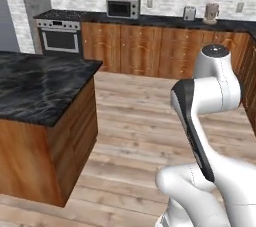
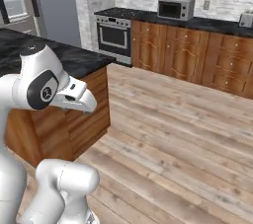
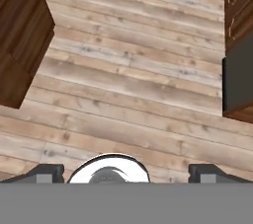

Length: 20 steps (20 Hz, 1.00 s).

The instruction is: Take the cheese, steak, and garlic from the fridge and place them on the plate on the dining counter to create an appetizer plate.

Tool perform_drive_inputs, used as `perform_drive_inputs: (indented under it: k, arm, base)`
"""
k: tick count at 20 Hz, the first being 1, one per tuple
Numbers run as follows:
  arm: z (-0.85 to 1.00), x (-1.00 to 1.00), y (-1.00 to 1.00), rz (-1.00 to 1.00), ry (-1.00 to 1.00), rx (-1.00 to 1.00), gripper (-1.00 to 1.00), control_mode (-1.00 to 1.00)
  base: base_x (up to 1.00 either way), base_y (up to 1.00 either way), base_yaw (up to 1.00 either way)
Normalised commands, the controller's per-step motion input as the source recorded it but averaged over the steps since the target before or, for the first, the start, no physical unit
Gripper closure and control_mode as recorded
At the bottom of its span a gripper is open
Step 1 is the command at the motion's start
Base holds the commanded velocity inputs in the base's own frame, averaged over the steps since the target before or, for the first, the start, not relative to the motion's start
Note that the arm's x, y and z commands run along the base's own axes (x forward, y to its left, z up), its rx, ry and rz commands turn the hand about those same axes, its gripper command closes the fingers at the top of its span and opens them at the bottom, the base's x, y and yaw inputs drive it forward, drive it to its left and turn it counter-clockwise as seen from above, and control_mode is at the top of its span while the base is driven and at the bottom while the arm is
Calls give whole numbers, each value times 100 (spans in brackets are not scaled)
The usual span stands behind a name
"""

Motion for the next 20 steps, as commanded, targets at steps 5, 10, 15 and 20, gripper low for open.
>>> perform_drive_inputs:
  k: [5,10,15,20]
  arm:
    - [0,0,0,0,0,0,-100,100]
    - [0,0,0,0,0,0,-100,100]
    - [0,0,0,0,0,0,-100,100]
    - [0,0,0,0,0,0,-100,100]
  base:
    - [100,-39,30]
    - [100,-39,33]
    - [100,-45,35]
    - [100,-47,39]
